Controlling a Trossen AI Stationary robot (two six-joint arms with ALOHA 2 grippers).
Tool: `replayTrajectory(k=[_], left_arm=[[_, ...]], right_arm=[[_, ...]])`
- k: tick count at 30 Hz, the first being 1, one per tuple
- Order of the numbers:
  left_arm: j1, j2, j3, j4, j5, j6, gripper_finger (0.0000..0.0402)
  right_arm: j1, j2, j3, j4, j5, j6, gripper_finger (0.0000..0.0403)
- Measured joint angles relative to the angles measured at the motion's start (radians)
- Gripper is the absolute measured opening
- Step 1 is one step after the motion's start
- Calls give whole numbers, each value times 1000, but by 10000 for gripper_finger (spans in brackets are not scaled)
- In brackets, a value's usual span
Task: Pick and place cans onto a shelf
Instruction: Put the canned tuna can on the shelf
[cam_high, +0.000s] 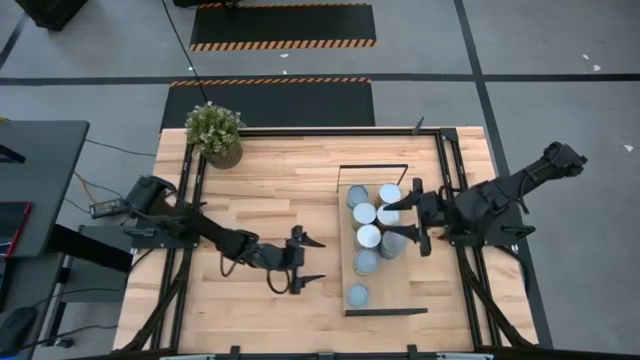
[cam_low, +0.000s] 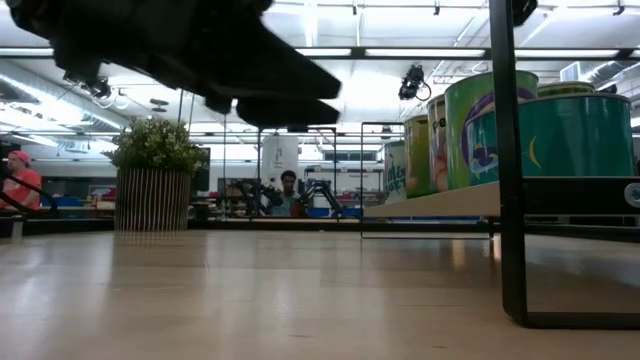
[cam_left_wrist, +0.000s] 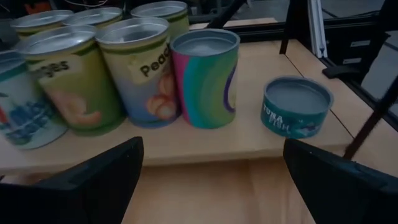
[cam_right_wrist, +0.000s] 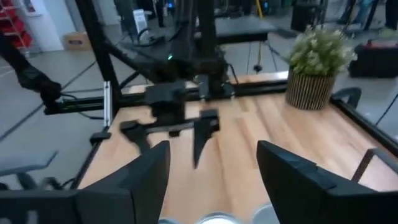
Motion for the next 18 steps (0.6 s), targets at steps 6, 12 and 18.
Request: replayTrajectory(k=[6,12,18], left_arm=[[1,90,95,0,0,-15,393],[1,186,181,-5,60,-44,393],[-20,276,248,-10,78,-27,393]], right_arm=[[-149,-119,-135,89,-162,-50,221],[-236,-233,-224,128,-226,-56,199],[-248,-333,-239,93,-231,-70,195]])
